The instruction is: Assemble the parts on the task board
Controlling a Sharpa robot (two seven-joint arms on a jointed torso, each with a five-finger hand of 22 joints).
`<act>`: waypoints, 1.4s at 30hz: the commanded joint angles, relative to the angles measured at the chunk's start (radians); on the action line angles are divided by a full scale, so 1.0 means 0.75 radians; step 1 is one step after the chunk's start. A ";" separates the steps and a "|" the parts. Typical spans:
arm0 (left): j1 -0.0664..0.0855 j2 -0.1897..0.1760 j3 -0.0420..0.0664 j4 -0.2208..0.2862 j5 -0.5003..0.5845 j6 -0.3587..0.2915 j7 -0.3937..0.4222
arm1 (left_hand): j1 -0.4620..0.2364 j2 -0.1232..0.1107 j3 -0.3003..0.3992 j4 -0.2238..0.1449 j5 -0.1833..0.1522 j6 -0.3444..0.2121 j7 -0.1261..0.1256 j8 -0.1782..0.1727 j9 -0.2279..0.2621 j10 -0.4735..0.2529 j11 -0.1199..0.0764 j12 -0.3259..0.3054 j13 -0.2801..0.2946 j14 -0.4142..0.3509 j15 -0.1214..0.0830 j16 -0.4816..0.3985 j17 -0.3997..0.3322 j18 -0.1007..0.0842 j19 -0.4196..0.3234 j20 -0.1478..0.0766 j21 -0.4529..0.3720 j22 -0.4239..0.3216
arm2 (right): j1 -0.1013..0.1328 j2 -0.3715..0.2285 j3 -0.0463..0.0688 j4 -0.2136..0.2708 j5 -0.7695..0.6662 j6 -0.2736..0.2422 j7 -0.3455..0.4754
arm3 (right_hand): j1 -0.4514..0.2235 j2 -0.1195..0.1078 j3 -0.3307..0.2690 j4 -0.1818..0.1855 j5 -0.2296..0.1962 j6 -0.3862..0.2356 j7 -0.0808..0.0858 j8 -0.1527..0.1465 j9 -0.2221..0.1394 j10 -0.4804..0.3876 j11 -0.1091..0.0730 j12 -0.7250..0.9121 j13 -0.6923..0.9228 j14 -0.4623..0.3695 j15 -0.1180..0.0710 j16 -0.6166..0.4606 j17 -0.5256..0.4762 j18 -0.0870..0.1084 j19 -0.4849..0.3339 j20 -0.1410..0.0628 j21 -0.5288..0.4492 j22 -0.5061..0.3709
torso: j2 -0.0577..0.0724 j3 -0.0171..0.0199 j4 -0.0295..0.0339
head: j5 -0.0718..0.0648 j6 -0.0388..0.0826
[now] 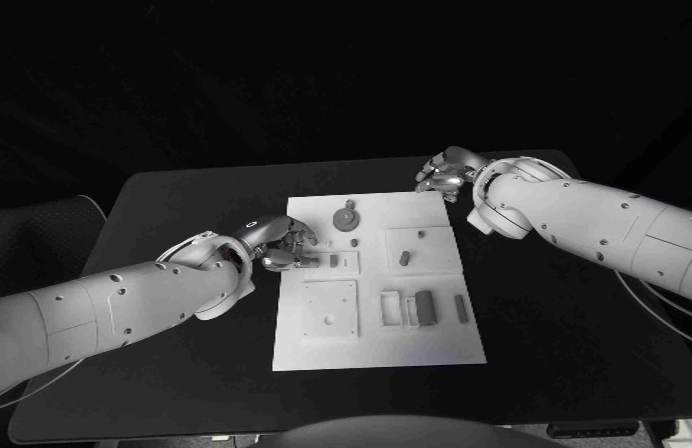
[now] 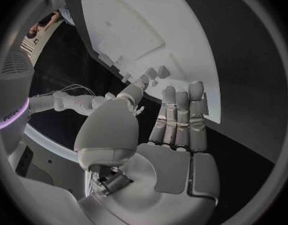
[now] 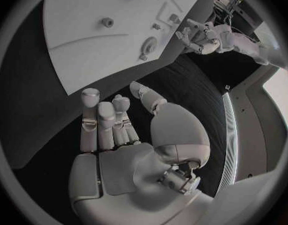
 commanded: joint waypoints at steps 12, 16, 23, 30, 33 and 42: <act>0.107 0.053 0.005 -0.042 0.027 0.104 0.007 | 0.124 0.046 0.088 -0.084 0.006 -0.007 0.008 0.005 0.003 0.097 -0.016 0.072 0.033 0.099 -0.035 0.106 0.049 0.097 0.121 -0.025 0.103 0.064 | -0.001 0.005 0.000 -0.006 0.004 -0.002 0.017 | -0.006 0.004 0.011 0.000 0.007 0.004 0.013 0.007 -0.002 -0.011 0.002 0.008 -0.001 -0.004 0.002 0.004 -0.002 0.079 -0.001 -0.006 -0.007 0.017 | 0.001 0.0012 -0.0026 | -0.003 0.035; 0.118 0.094 0.006 -0.077 -0.025 0.142 -0.010 | 0.142 0.035 0.059 -0.106 -0.023 0.004 -0.029 0.008 0.004 0.192 -0.059 0.278 0.167 0.221 -0.086 0.287 0.139 0.125 0.262 -0.080 0.286 0.066 | -0.001 0.007 0.000 -0.007 0.004 0.000 0.017 | -0.006 0.004 0.011 0.000 0.007 0.004 0.013 0.007 -0.002 -0.011 0.002 0.008 -0.001 -0.004 0.002 0.004 -0.002 0.079 -0.001 -0.006 -0.007 0.017 | 0.002 0.0000 -0.0026 | -0.009 0.042; 0.136 0.197 0.005 -0.174 -0.121 0.214 -0.007 | 0.118 0.050 0.011 -0.102 -0.024 0.050 -0.085 0.025 0.014 0.409 -0.118 0.407 0.265 0.470 -0.147 0.383 0.209 0.184 0.405 -0.135 0.498 0.058 | -0.001 0.014 0.000 -0.007 0.004 0.000 0.016 | -0.006 0.004 0.011 0.000 0.007 0.004 0.013 0.007 -0.002 -0.011 0.002 0.008 -0.001 -0.004 0.002 0.005 -0.002 0.079 0.000 -0.006 -0.006 0.017 | 0.002 0.0010 -0.0024 | -0.012 0.055; 0.139 0.285 0.002 -0.233 -0.148 0.154 0.020 | 0.043 0.054 0.015 -0.072 0.037 0.083 -0.106 0.037 0.023 0.511 -0.139 0.429 0.309 0.654 -0.167 0.368 0.428 0.178 0.461 -0.139 0.510 0.038 | -0.001 0.018 0.000 -0.006 0.004 0.000 0.016 | -0.005 0.004 0.011 0.000 0.007 0.004 0.013 0.007 -0.002 -0.010 0.002 0.008 -0.001 -0.003 0.003 0.005 -0.002 0.079 0.000 -0.006 -0.006 0.017 | 0.003 0.0026 -0.0038 | -0.021 0.061; 0.139 0.320 0.001 -0.257 -0.152 0.138 0.032 | 0.044 0.065 0.027 -0.071 0.044 0.087 -0.111 0.038 0.025 0.518 -0.143 0.428 0.317 0.662 -0.171 0.365 0.436 0.176 0.468 -0.139 0.510 0.035 | -0.001 0.019 0.000 -0.005 0.004 0.001 0.015 | -0.005 0.004 0.011 0.000 0.007 0.004 0.013 0.007 -0.002 -0.010 0.002 0.008 -0.001 -0.003 0.003 0.005 -0.002 0.079 0.000 -0.006 -0.006 0.017 | 0.003 0.0026 -0.0032 | -0.023 0.061; 0.132 0.387 -0.006 -0.320 -0.214 0.153 0.039 | 0.059 0.074 0.073 -0.080 0.044 0.102 -0.111 0.040 0.030 0.521 -0.143 0.413 0.337 0.666 -0.171 0.349 0.443 0.169 0.468 -0.137 0.505 0.030 | -0.001 0.023 0.000 -0.003 0.004 0.001 0.015 | -0.005 0.004 0.011 -0.001 0.007 0.004 0.013 0.008 -0.002 -0.010 0.002 0.009 -0.001 -0.003 0.003 0.005 -0.002 0.079 0.000 -0.006 -0.006 0.017 | 0.004 0.0015 -0.0043 | -0.033 0.061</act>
